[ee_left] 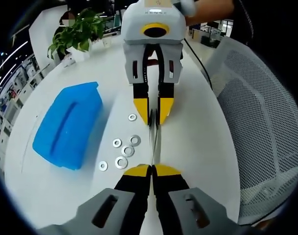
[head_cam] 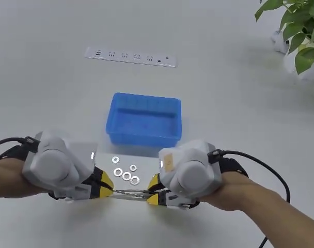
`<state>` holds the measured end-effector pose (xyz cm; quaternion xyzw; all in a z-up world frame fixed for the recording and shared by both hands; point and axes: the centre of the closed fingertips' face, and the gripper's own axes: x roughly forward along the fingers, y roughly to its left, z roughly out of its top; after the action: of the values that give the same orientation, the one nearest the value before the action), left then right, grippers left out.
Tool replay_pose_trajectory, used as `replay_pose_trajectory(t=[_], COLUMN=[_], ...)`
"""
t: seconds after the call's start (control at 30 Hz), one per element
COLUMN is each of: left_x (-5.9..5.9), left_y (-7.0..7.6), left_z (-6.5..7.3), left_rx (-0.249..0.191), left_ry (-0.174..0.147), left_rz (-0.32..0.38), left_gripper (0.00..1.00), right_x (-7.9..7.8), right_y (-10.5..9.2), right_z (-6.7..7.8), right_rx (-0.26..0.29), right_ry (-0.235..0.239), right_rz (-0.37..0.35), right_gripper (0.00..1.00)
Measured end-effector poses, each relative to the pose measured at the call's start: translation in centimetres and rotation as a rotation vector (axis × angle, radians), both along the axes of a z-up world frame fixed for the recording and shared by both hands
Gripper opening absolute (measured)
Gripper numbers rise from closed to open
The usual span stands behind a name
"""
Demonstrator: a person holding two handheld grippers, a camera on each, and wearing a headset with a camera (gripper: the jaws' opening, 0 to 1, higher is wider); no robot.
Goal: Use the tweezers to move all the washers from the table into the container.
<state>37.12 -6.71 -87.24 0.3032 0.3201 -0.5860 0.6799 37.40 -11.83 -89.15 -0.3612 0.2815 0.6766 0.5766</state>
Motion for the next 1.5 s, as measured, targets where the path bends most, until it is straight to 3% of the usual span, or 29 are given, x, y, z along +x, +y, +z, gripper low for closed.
replay_pose_trajectory(t=[0.7, 0.97, 1.3, 1.5], left_x=[0.1, 0.0, 0.3, 0.2], left_y=[-1.9, -2.8, -4.2, -4.7], left_z=[4.9, 6.1, 8.9, 9.6], left_rx=[-0.075, -0.08, -0.14, -0.139], left_ry=[-0.042, -0.06, -0.095, -0.11], left_rz=[-0.014, -0.042, -0.047, -0.063], left_gripper=[0.06, 0.06, 0.06, 0.06], right_x=[0.1, 0.0, 0.3, 0.2], right_y=[0.2, 0.1, 0.8, 1.4], right_z=[0.9, 1.3, 2.7, 3.0], right_rx=[0.018, 0.029, 0.078, 0.101], right_ry=[-0.004, -0.004, -0.003, -0.001], right_rz=[-0.016, -0.025, -0.05, -0.058], right_gripper=[0.13, 0.12, 0.12, 0.12])
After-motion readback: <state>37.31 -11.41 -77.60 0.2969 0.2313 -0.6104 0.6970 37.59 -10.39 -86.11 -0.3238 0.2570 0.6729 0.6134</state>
